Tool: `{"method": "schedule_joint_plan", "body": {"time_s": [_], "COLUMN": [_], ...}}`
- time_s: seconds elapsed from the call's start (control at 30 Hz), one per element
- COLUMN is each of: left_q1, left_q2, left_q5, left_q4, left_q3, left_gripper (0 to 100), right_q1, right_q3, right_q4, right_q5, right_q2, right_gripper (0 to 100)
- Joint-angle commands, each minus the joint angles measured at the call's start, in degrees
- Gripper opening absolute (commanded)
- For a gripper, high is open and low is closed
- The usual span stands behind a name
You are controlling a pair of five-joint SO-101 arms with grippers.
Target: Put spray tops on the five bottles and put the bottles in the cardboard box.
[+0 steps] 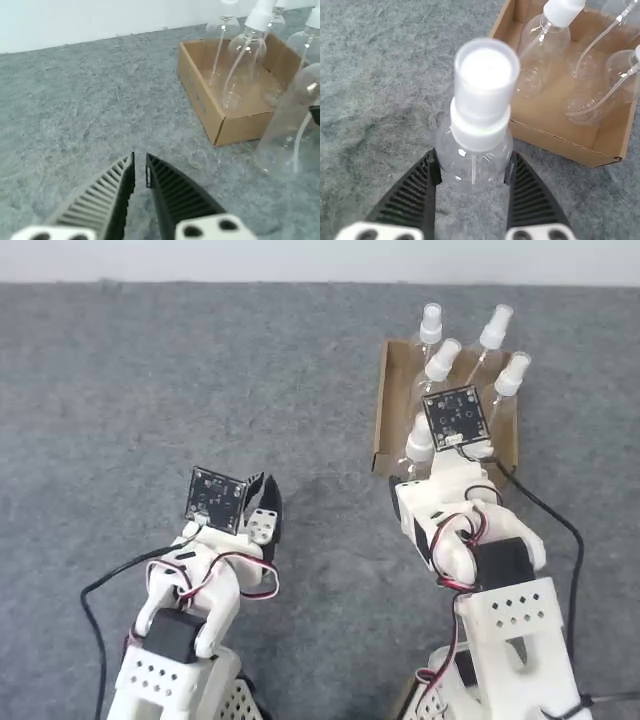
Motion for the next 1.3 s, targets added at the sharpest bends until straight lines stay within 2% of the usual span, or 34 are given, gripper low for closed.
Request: {"method": "schedule_joint_plan", "body": {"time_s": [0.0,0.23,0.47,0.63,0.77,1.0,1.27], "left_q1": [-1.76,-7.12,-7.38,-7.47,-7.12,-7.12,-7.3], "left_q2": [-1.05,-1.05,-1.05,-1.05,-1.05,-1.05,-1.05], "left_q5": [-0.18,-0.26,-0.26,-0.26,-0.26,-0.26,-0.26], "left_q4": [-1.49,-1.67,-2.11,-3.78,-3.87,-3.87,-3.87], "left_q3": [-0.66,-0.57,0.57,1.71,1.89,1.89,1.89], "left_gripper": [4,4,4,4,4,4,4], "right_q1": [0.48,0.31,0.57,2.86,7.69,16.22,16.57], "right_q3": [-0.35,-0.35,-0.44,-0.53,-0.44,-0.62,-0.62], "right_q4": [-0.04,-0.13,-1.1,-10.68,-15.6,-24.84,-35.47], "right_q5": [-0.62,-0.7,-0.26,0.09,6.86,7.21,7.12], "right_q2": [-2.15,-2.15,-2.15,-1.98,-1.1,4.97,16.22], "right_gripper": [0.6,0.6,0.6,0.6,0.6,0.6,0.6]}}
